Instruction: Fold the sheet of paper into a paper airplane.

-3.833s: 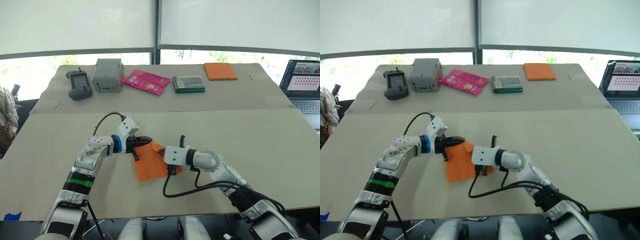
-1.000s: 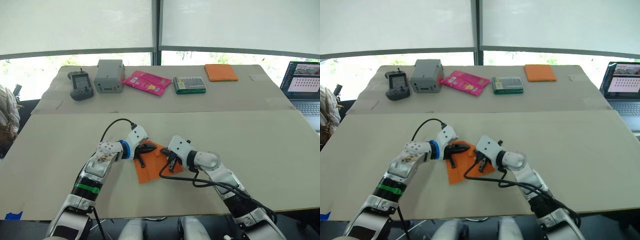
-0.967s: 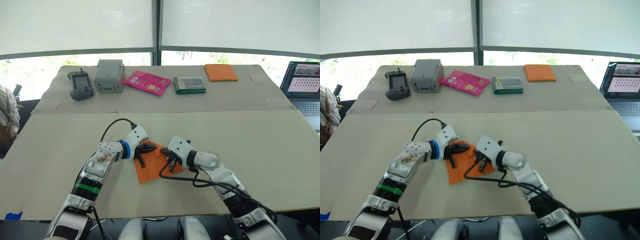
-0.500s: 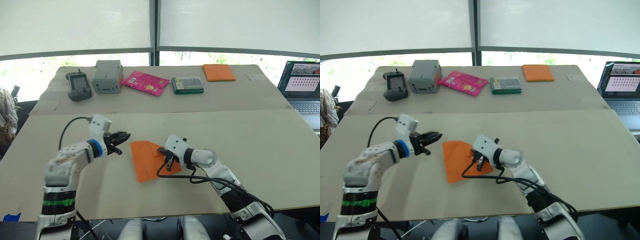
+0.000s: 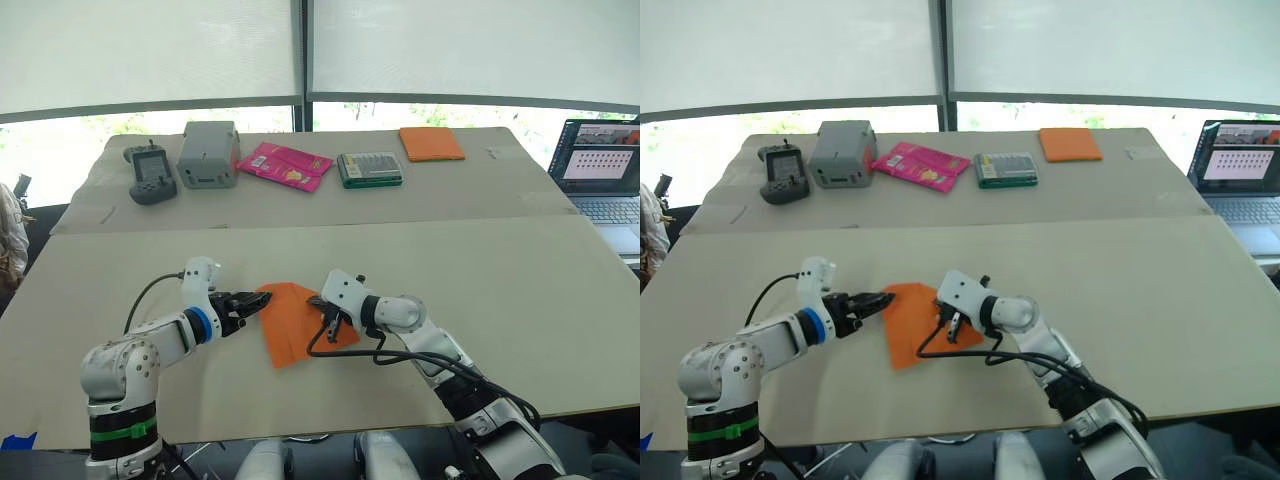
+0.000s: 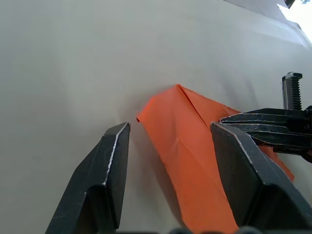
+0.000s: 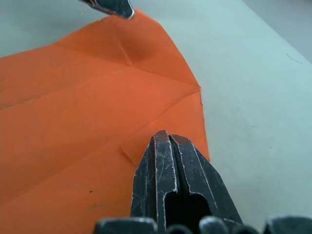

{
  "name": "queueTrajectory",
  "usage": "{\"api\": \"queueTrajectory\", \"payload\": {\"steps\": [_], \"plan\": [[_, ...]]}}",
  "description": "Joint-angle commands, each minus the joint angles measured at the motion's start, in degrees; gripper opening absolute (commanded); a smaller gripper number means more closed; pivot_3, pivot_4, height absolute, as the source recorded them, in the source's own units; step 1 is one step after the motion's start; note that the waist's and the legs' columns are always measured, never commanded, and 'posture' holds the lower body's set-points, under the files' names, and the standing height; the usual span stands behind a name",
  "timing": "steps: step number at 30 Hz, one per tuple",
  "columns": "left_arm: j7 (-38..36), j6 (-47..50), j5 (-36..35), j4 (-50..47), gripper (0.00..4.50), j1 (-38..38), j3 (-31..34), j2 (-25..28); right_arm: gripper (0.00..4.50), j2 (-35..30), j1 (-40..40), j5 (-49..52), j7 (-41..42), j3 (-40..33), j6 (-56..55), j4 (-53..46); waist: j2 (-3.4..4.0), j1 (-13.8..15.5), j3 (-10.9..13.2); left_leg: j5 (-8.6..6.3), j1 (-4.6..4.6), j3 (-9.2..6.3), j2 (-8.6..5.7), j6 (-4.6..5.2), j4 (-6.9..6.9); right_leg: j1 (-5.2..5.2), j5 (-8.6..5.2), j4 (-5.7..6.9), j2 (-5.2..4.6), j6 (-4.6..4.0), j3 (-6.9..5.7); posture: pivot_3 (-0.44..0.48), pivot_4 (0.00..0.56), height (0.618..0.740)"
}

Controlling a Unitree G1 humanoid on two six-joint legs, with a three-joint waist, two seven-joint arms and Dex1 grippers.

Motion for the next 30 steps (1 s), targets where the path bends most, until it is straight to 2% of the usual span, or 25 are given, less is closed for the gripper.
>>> {"api": "queueTrajectory", "payload": {"steps": [1, 6, 8, 12, 15, 17, 23, 30], "plan": [[0.5, -1.6, -1.9, -1.5, 1.68, -0.8, -0.5, -0.7, 0.0, -0.4, 1.7, -1.0, 1.2, 2.0, 1.2, 1.9, 0.0, 0.0, 0.0, 0.0, 0.0, 0.0, 0.0, 0.0, 0.0, 0.0, 0.0, 0.0, 0.0, 0.0, 0.0, 0.0, 0.15, 0.74], [1.0, -3.6, -2.3, -1.7, 0.03, -1.4, -2.0, -1.2, 0.0, -0.6, 1.9, -1.2, 1.0, 1.7, 1.4, 1.7, 0.0, 0.0, 0.0, 0.0, 0.0, 0.0, 0.0, 0.0, 0.0, 0.0, 0.0, -0.01, -0.01, 0.0, 0.0, 0.0, 0.15, 0.74], [1.6, -5.3, -1.3, -1.9, 0.03, -1.3, -3.7, -1.0, 0.0, -0.7, 1.9, -1.3, 0.9, 1.7, 1.5, 1.6, 0.0, 0.0, 0.0, 0.0, 0.0, 0.0, 0.0, 0.0, 0.0, 0.01, 0.0, -0.02, -0.01, 0.0, 0.01, 0.0, 0.15, 0.74], [0.2, -10.3, 3.3, -4.0, 0.03, 0.1, -12.4, 2.4, 0.0, -0.9, 2.1, -1.4, 0.7, 1.5, 1.7, 1.1, 0.0, 0.1, 0.0, 0.0, 0.0, 0.02, -0.02, -0.01, 0.0, 0.02, 0.0, -0.03, -0.02, 0.0, 0.03, 0.0, 0.15, 0.74], [-2.6, -17.0, 10.9, -4.5, 0.03, 0.9, -22.6, 9.1, 0.0, -1.1, 2.1, -1.3, 0.2, 0.8, 2.0, -0.2, 0.0, 0.1, 0.0, 0.0, 0.0, 0.02, -0.03, -0.01, -0.01, 0.01, 0.0, -0.04, -0.02, -0.01, 0.05, 0.0, 0.15, 0.74], [-3.0, -21.6, 14.6, -3.8, 0.03, 0.5, -26.7, 11.0, 0.0, -1.6, 1.7, -0.7, 0.3, -0.5, 2.9, -2.9, 0.01, 0.1, 0.0, 0.0, -0.01, 0.03, -0.03, -0.01, -0.05, 0.0, -0.01, -0.06, -0.02, -0.02, 0.06, 0.0, 0.15, 0.74], [-4.4, -33.1, 22.3, 0.4, 0.03, -3.0, -32.3, 11.9, 0.0, -5.5, -0.9, 1.7, 2.0, -4.9, 8.4, -13.4, 0.04, 1.5, 0.1, 0.01, -0.35, 0.02, -0.06, 0.01, 0.05, -0.2, 0.0, -0.15, -0.08, -0.02, -0.01, 0.0, 0.15, 0.74], [-10.4, -45.5, 29.9, 6.2, 0.03, -7.0, -38.0, 13.5, 0.0, -6.7, -3.2, 4.6, 1.8, -10.0, 13.5, -17.2, 0.03, 1.4, 0.1, 0.01, -0.62, 0.0, -0.07, 0.02, 0.07, -0.39, 0.01, -0.19, -0.04, -0.02, -0.1, 0.0, 0.15, 0.74]]}}
